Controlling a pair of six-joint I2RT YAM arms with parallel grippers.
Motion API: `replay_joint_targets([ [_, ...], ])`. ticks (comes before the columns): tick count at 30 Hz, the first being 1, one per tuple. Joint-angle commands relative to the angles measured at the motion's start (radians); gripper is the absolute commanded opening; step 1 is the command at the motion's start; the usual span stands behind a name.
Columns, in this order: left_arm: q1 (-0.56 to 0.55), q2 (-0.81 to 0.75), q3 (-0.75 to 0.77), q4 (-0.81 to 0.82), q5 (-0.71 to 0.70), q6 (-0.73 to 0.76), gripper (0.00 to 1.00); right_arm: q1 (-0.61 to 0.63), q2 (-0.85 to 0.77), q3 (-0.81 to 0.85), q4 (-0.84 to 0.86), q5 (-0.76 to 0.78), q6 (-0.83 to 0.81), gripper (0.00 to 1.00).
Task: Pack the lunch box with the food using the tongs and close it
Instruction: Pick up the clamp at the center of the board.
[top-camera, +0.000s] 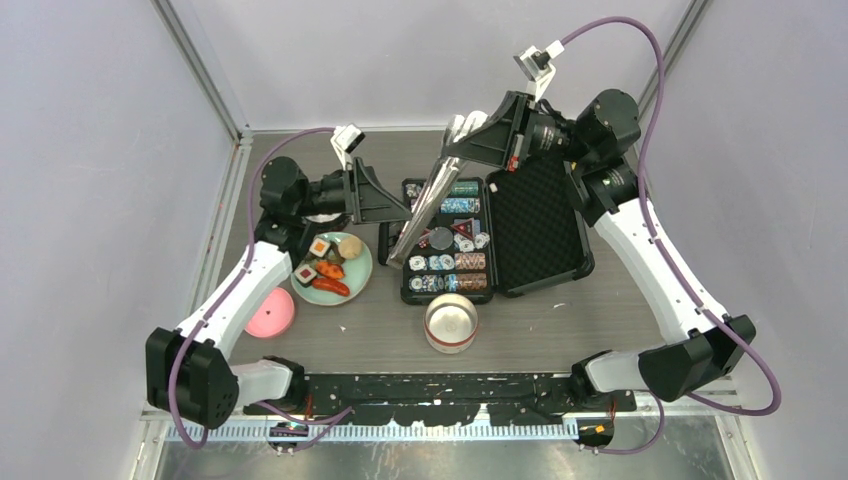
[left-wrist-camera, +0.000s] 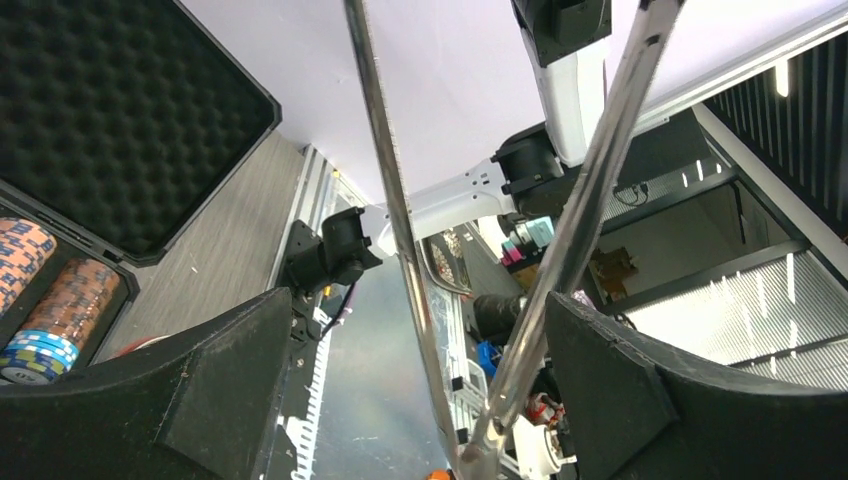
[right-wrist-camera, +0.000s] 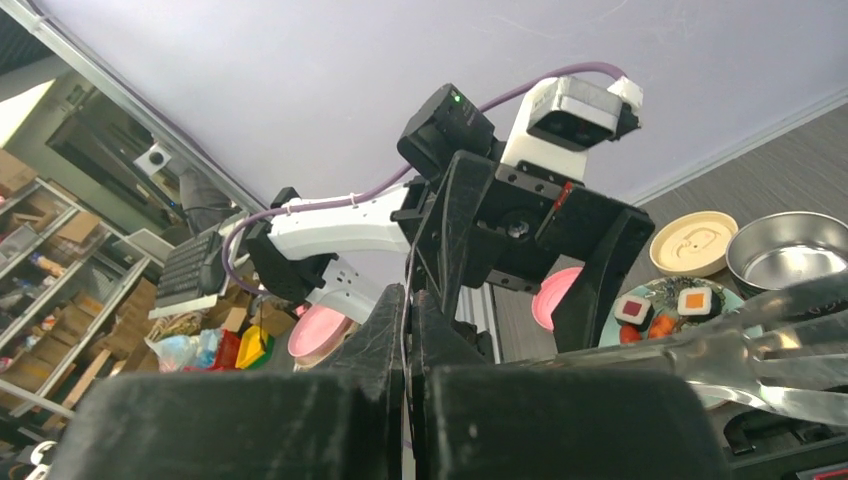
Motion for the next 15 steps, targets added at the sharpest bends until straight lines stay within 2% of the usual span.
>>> replay_joint_targets([
  [1,0.011,-0.059,-0.013,0.067,0.038,-0.01,1.0,-0.016,-0.055,-0.003,-0.019,-0.033,-0.085,0.0],
  [5,0.004,-0.09,-0.037,0.066,0.052,-0.013,1.0,-0.019,-0.046,-0.012,-0.009,-0.027,-0.091,0.0],
  [15,-0.074,-0.049,-0.062,0.03,0.063,0.032,1.0,-0.006,0.04,-0.016,0.163,0.003,-0.018,0.0],
])
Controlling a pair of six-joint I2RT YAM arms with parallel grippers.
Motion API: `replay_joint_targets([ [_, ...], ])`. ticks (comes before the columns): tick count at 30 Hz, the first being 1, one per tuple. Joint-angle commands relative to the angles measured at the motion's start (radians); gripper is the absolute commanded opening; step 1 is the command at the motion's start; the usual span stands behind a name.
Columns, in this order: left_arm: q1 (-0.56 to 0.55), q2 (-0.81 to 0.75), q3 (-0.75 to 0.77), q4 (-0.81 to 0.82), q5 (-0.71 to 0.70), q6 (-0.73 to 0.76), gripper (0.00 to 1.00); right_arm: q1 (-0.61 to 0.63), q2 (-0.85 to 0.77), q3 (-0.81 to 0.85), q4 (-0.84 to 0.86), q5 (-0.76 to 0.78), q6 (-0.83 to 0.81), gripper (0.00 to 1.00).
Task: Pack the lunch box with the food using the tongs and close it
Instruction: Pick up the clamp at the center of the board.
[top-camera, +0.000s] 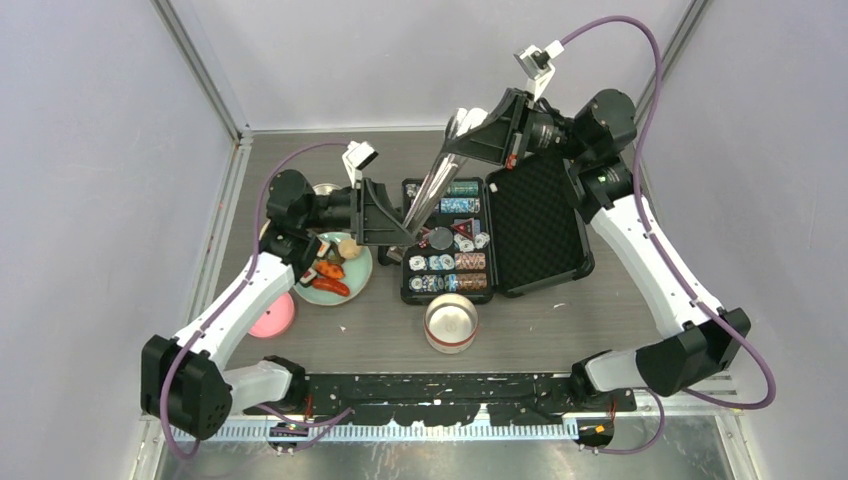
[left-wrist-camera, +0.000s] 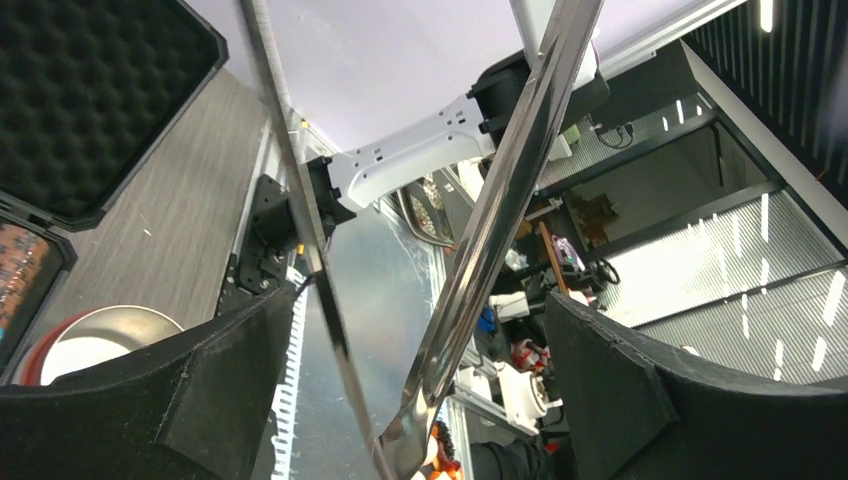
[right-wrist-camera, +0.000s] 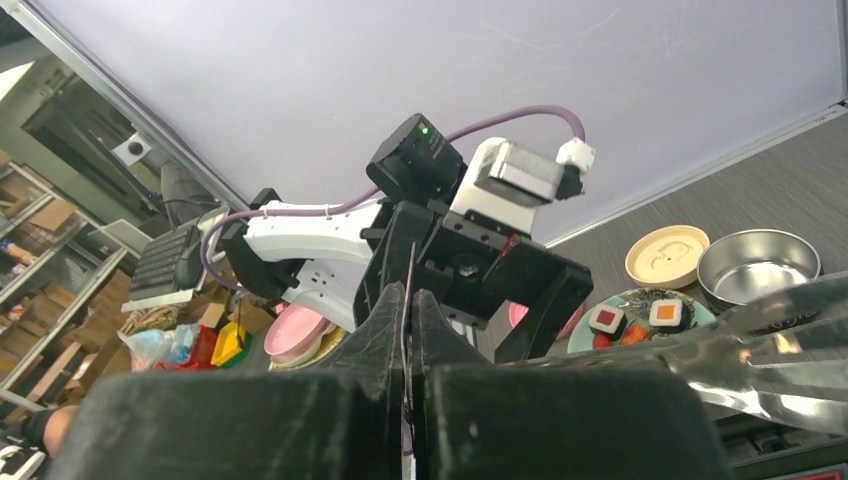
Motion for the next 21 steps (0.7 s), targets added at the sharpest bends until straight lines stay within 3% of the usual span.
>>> replay_joint_targets([
  [1,-0.023,0.017,0.01,0.01,0.011,0.026,0.98,0.007,0.031,-0.006,0.143,0.022,0.039,0.0],
  [9,-0.024,0.035,0.031,0.021,-0.08,-0.044,0.76,0.01,0.029,-0.07,0.164,0.076,0.022,0.01],
  [21,-0.022,0.059,0.037,0.133,-0.125,-0.097,0.64,0.041,0.041,-0.152,0.238,0.069,0.1,0.0],
])
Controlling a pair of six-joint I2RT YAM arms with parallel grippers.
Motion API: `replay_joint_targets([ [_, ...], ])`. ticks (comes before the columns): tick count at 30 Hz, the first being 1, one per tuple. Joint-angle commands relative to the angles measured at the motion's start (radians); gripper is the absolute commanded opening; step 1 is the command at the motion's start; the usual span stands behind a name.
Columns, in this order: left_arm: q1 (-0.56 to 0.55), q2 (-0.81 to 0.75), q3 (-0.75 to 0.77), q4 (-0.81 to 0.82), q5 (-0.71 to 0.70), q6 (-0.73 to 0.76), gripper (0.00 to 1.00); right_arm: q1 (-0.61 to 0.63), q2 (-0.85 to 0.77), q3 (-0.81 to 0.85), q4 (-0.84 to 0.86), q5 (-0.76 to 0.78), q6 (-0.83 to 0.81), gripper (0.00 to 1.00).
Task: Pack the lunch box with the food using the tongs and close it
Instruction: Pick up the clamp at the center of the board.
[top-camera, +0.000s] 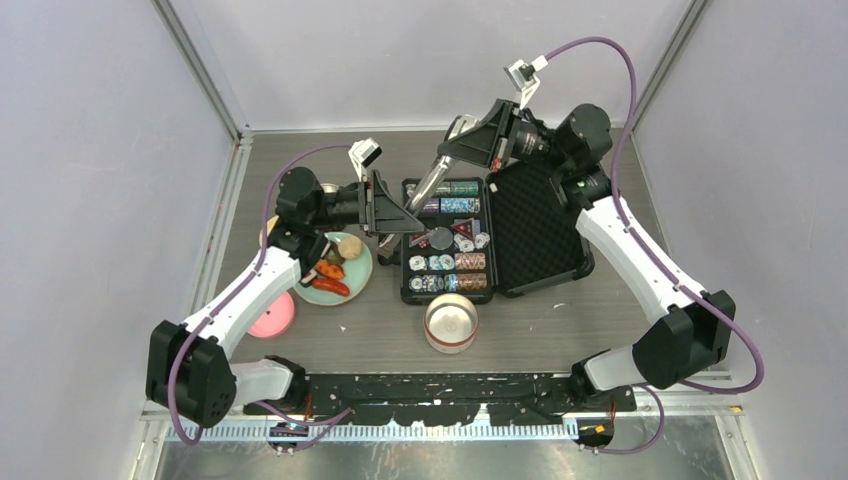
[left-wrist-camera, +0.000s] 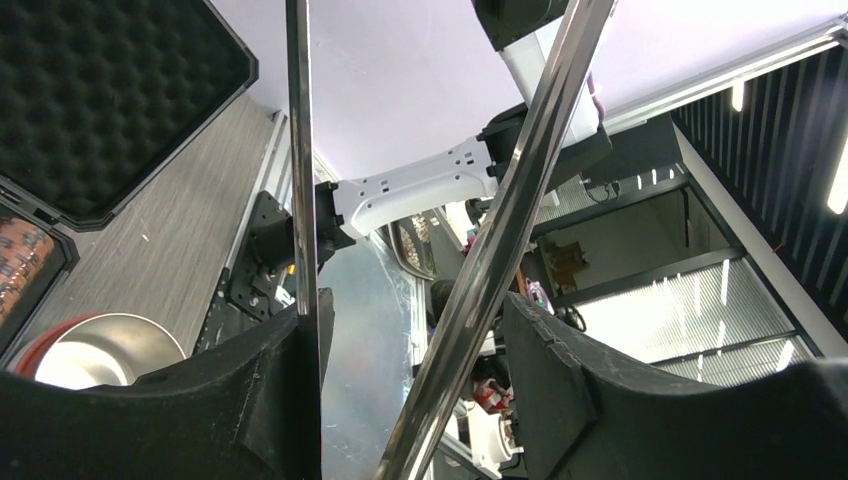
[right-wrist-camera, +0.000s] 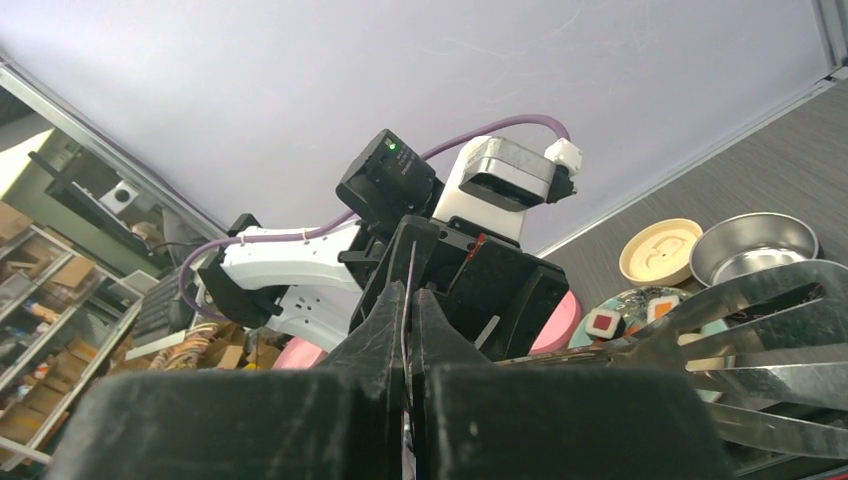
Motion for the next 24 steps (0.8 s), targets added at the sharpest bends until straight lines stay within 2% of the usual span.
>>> replay_joint_targets([
  [1,0.0,-0.006,0.036,0.123,-0.038,-0.02,0.63,0.024,-0.003,-0.029,0.099,-0.022,0.053,0.0],
  [9,0.002,-0.007,0.035,0.129,-0.03,-0.002,0.6,0.026,0.023,-0.037,0.119,-0.026,0.12,0.0],
  [24,0.002,-0.007,0.035,0.004,-0.046,0.117,0.52,0.026,0.049,-0.037,0.076,-0.017,0.173,0.01],
])
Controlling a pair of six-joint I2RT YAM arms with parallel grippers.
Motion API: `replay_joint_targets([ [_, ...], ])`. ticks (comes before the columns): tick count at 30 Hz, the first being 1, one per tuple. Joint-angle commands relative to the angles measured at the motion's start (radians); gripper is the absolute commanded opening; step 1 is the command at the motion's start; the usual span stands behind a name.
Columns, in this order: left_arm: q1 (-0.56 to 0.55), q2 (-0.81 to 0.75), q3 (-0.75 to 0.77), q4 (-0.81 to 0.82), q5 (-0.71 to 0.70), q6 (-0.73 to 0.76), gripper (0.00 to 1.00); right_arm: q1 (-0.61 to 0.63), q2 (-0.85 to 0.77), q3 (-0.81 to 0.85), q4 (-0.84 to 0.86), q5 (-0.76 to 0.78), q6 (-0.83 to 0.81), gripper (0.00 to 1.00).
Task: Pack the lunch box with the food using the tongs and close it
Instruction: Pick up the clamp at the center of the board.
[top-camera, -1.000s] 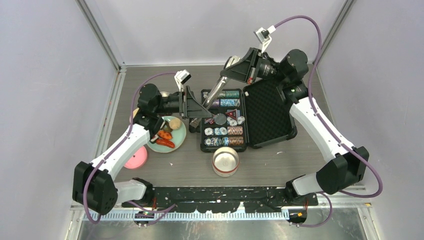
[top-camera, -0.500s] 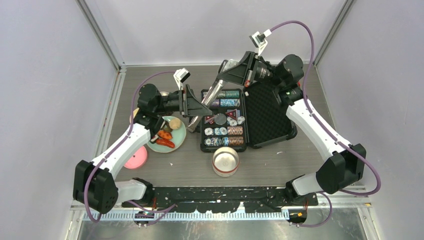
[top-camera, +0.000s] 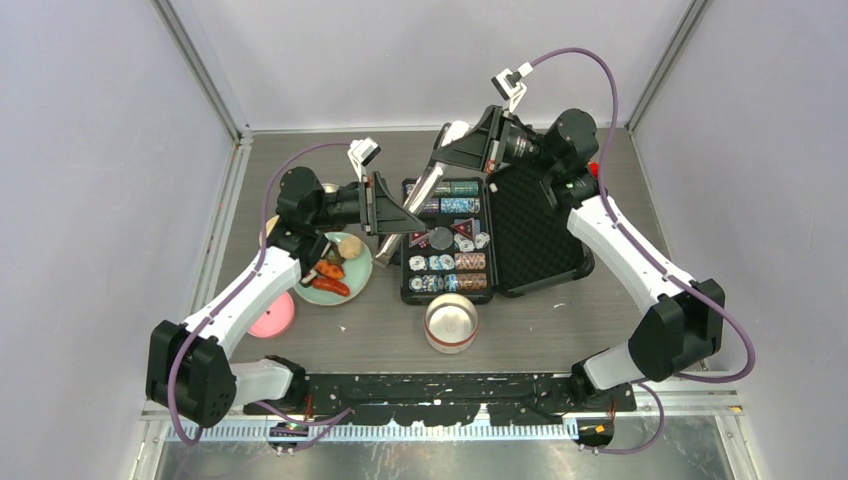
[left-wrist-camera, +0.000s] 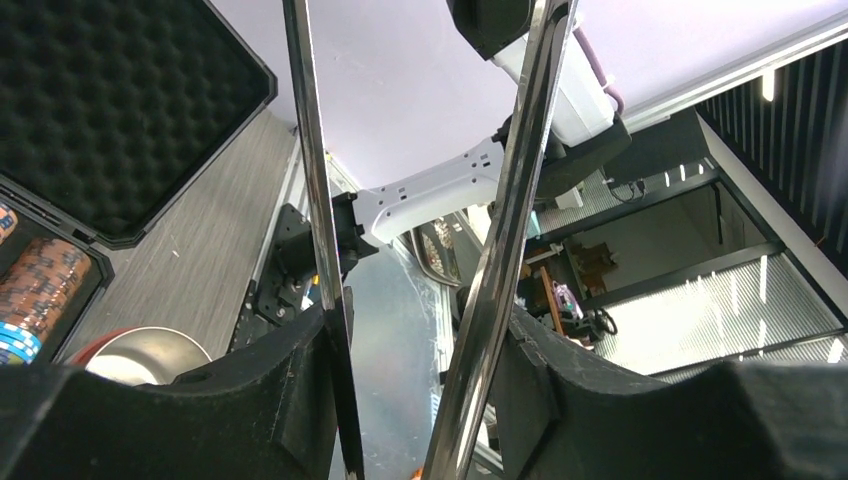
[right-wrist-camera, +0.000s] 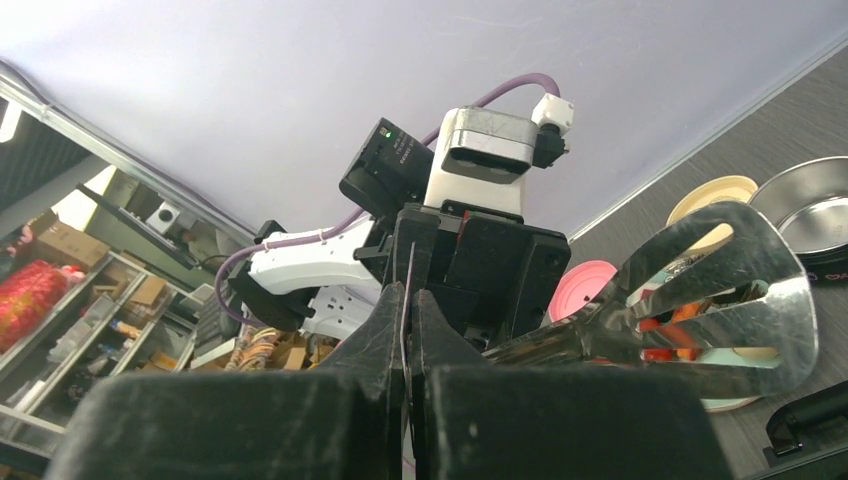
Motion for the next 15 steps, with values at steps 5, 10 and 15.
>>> replay_joint_targets([
  [5,0.002,-0.009,0.053,-0.08,-0.045,0.107,0.55,0.008,0.022,0.012,-0.026,0.011,0.03,0.0],
  [10,0.002,-0.005,0.059,-0.138,-0.051,0.147,0.56,0.009,0.026,0.015,-0.038,0.011,0.021,0.0],
  [15,0.0,-0.001,0.064,-0.139,-0.048,0.153,0.57,0.009,0.03,0.016,-0.048,0.014,0.022,0.0],
])
